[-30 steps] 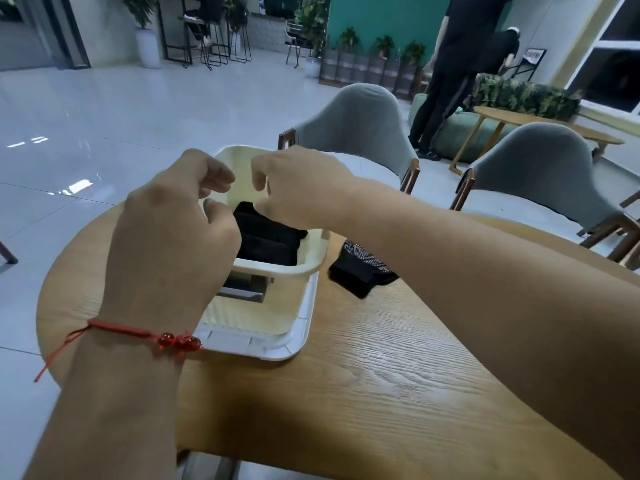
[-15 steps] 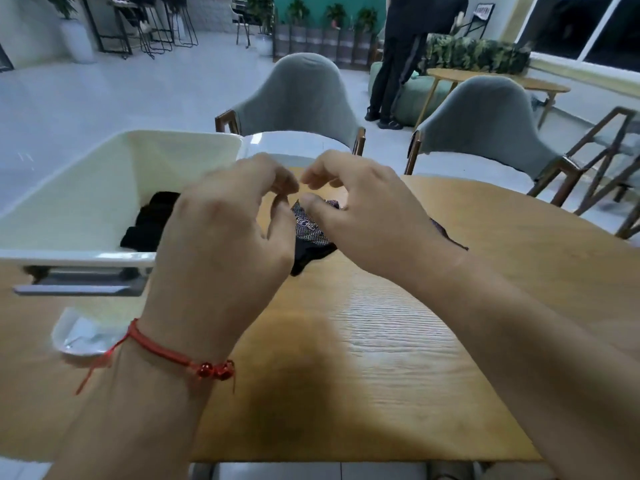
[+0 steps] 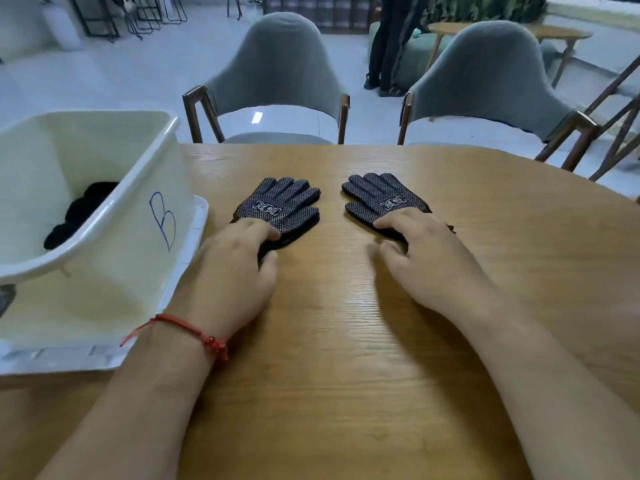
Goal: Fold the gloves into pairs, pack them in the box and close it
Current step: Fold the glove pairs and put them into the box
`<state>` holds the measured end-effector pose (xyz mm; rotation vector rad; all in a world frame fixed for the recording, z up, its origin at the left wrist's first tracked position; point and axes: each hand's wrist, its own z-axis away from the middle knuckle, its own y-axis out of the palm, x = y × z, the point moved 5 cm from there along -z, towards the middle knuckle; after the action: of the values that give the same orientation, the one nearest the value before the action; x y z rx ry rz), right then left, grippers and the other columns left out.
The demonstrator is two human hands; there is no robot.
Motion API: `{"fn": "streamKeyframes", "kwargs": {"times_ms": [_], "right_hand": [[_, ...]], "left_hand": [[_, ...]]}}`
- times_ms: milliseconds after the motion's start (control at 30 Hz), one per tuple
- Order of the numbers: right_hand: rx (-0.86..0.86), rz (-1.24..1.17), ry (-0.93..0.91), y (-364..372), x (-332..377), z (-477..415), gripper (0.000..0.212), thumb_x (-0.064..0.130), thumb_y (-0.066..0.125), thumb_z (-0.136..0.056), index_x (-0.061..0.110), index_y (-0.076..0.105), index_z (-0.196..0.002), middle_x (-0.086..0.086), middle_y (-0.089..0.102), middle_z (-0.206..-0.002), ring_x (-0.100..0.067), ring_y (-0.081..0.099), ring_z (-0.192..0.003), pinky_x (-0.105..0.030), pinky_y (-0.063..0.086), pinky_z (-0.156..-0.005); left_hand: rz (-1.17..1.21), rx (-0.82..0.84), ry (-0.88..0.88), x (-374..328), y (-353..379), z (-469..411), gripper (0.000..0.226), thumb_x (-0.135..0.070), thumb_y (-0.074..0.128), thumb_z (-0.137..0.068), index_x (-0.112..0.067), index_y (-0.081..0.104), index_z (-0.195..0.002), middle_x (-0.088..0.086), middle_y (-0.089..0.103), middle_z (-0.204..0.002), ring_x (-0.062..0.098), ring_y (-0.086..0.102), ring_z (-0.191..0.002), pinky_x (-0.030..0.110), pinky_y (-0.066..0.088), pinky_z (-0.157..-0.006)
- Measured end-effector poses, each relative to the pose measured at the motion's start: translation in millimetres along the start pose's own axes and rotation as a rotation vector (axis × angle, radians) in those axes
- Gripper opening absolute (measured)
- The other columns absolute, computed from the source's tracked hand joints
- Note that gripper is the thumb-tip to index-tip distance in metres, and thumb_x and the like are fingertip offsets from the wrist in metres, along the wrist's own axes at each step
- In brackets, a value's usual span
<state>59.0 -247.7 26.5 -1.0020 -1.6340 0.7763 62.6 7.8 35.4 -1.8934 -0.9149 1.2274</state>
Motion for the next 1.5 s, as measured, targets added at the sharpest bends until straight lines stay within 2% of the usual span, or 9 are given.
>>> {"fn": "streamKeyframes", "kwargs": {"times_ms": [133,367,700,933,1133,1233,1300,1400,1500], "right_hand": [[0.009,0.039,0.031,-1,-9,-1,0.027,0.025,0.063,-0.100,0.026,0.069,-0.127,0.007,0.063,-0.135,-0.022,0.052,-0.131,-0.042,0.042,-0.114],[0.083,0.156,0.050,6,-10,2,0.037,0.033,0.053,-0.102,0.028,0.063,-0.137,0.009,0.059,-0.141,-0.020,0.050,-0.132,-0.045,0.041,-0.115],[0.092,0.191,0.080,3,-7,3,0.050,0.039,0.054,-0.102,0.024,0.056,-0.150,0.007,0.055,-0.152,-0.022,0.047,-0.139,-0.043,0.039,-0.117],[-0.293,0.034,-0.034,-25,12,8,0.042,0.022,0.069,-0.096,0.025,0.067,-0.138,0.010,0.066,-0.138,-0.021,0.057,-0.125,-0.041,0.050,-0.105],[-0.087,0.031,-0.001,-8,8,9,0.068,0.007,0.069,-0.087,0.036,0.054,-0.147,0.009,0.064,-0.138,-0.021,0.059,-0.125,-0.040,0.053,-0.102],[-0.072,0.011,0.048,-9,5,8,0.077,0.005,0.067,-0.089,0.035,0.041,-0.155,0.003,0.062,-0.136,-0.025,0.058,-0.120,-0.040,0.050,-0.097],[-0.077,-0.003,0.069,-11,4,9,0.078,0.002,0.063,-0.092,0.038,0.035,-0.155,0.003,0.061,-0.117,-0.024,0.056,-0.103,-0.036,0.044,-0.084],[-0.071,0.001,0.079,-13,6,10,0.073,0.000,0.059,-0.095,0.043,0.038,-0.150,0.009,0.051,-0.096,-0.022,0.053,-0.088,-0.035,0.039,-0.077],[-0.118,-0.045,0.055,-17,10,12,0.059,0.002,0.063,-0.095,0.039,0.044,-0.137,0.008,0.059,-0.098,-0.022,0.056,-0.086,-0.033,0.039,-0.076]], "left_hand": [[-0.057,0.055,-0.014,14,11,1,0.030,-0.021,0.061,-0.094,-0.021,0.070,-0.122,-0.003,0.065,-0.130,0.024,0.059,-0.120,0.040,0.046,-0.107],[-0.090,0.096,-0.012,23,20,3,0.046,-0.026,0.063,-0.097,-0.021,0.060,-0.143,-0.004,0.055,-0.152,0.017,0.046,-0.143,0.031,0.030,-0.122],[-0.062,0.095,-0.002,25,21,4,0.058,-0.028,0.062,-0.099,-0.018,0.049,-0.155,-0.003,0.048,-0.159,0.016,0.039,-0.149,0.032,0.027,-0.125],[0.086,-0.030,0.165,-12,4,16,0.048,-0.033,0.057,-0.096,-0.022,0.066,-0.141,-0.010,0.062,-0.143,0.009,0.053,-0.135,0.023,0.034,-0.117],[0.171,0.291,0.452,-38,17,36,0.020,-0.032,0.061,-0.100,-0.030,0.076,-0.114,-0.021,0.072,-0.110,0.002,0.065,-0.106,0.031,0.052,-0.093],[0.245,0.188,0.423,-36,11,33,0.019,-0.023,0.064,-0.098,-0.026,0.076,-0.112,-0.019,0.071,-0.106,0.002,0.065,-0.103,0.025,0.051,-0.091],[0.203,0.119,0.365,-31,12,29,0.021,-0.021,0.062,-0.096,-0.026,0.074,-0.113,-0.018,0.069,-0.110,0.006,0.063,-0.106,0.030,0.050,-0.094],[0.100,0.171,0.296,-22,20,25,0.025,-0.027,0.059,-0.093,-0.028,0.073,-0.114,-0.016,0.067,-0.119,0.013,0.060,-0.112,0.041,0.050,-0.097],[0.102,0.262,0.351,-25,24,28,0.020,-0.033,0.060,-0.094,-0.032,0.074,-0.108,-0.017,0.069,-0.117,0.013,0.062,-0.111,0.045,0.051,-0.095]]}}
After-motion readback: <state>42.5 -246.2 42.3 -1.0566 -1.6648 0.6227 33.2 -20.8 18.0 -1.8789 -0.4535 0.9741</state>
